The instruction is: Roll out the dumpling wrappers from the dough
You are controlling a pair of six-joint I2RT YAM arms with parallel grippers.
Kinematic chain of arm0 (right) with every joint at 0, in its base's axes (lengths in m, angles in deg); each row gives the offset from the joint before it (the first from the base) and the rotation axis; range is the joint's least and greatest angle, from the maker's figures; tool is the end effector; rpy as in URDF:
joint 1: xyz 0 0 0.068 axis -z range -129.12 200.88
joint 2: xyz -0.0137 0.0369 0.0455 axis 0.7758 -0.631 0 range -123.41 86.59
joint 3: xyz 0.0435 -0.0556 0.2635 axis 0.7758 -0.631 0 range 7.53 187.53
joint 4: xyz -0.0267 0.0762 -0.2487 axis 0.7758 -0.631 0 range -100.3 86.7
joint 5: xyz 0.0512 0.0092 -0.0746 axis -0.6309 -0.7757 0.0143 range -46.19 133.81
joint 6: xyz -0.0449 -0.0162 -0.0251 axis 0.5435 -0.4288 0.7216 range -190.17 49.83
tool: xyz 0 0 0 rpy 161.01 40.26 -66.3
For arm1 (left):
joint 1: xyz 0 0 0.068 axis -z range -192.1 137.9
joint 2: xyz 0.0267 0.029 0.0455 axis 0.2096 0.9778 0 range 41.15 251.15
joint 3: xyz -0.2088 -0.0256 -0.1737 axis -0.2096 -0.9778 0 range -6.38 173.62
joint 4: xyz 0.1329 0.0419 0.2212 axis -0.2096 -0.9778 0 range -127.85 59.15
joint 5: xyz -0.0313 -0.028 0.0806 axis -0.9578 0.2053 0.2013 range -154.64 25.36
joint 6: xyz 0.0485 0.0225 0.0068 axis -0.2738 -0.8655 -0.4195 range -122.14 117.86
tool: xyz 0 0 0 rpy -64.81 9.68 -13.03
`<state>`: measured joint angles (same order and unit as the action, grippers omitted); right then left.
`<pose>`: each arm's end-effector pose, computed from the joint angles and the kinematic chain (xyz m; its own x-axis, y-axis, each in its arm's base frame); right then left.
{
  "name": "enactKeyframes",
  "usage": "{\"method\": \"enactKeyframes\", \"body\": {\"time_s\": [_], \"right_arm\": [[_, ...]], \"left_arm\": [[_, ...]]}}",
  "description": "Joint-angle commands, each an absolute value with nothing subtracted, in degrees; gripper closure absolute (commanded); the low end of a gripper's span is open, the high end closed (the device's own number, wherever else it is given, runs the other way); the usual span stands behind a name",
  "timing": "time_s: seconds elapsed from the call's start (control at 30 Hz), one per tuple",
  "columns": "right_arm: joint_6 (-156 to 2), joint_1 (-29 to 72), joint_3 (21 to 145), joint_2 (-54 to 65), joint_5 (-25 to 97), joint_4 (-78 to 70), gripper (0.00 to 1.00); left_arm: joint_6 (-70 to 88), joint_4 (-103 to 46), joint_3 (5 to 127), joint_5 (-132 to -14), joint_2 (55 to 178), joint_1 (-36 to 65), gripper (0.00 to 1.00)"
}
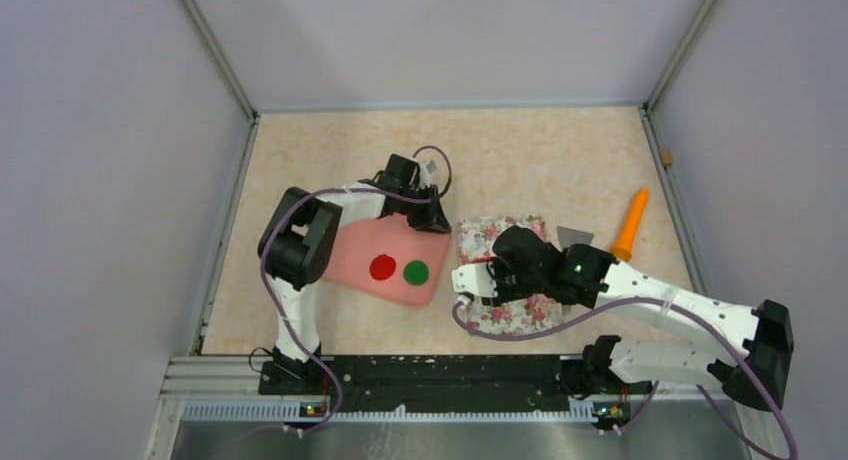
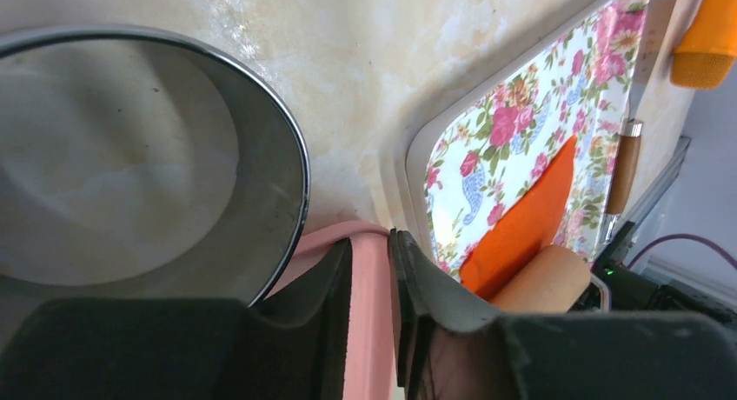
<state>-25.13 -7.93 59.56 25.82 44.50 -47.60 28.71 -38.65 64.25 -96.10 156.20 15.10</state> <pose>0.1083 0.1779 0.2784 0.3101 -0.8538 -0.4181 -0.8946 -0.1133 -0.4322 0.3586 -0.2051 0.1416 -0.9492 -0.0039 -0.3145 0.2185 0.7111 -0.6683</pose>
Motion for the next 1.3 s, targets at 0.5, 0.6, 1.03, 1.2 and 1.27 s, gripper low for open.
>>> {"method": "enactKeyframes", "body": {"time_s": [0.5, 0.6, 1.03, 1.2, 1.27], "right_arm": [[-22.3, -9.3, 60.5, 30.7, 45.0, -47.8, 1.0], [-22.4, -9.6, 60.2, 30.7, 45.0, -47.7, 1.0], [-16.8, -11.9, 57.4, 25.1, 49.3, -37.5, 1.0], [-16.8, -12.0, 58.4, 24.4, 49.2, -36.9, 1.0], [-16.7, -12.0, 59.0, 24.7, 48.8, -37.3, 1.0]], "left_arm": [[29.2, -39.5, 59.7, -91.4, 152.6, 22.6, 0.49], [29.2, -40.1, 62.8, -89.9, 155.5, 23.3, 0.48], [29.1, -46.3, 65.9, -79.8, 158.3, 24.3, 0.86], [29.4, -45.5, 65.8, -80.6, 158.8, 24.5, 1.0], [29.3, -45.4, 66.1, -80.7, 159.1, 24.5, 1.0]]}}
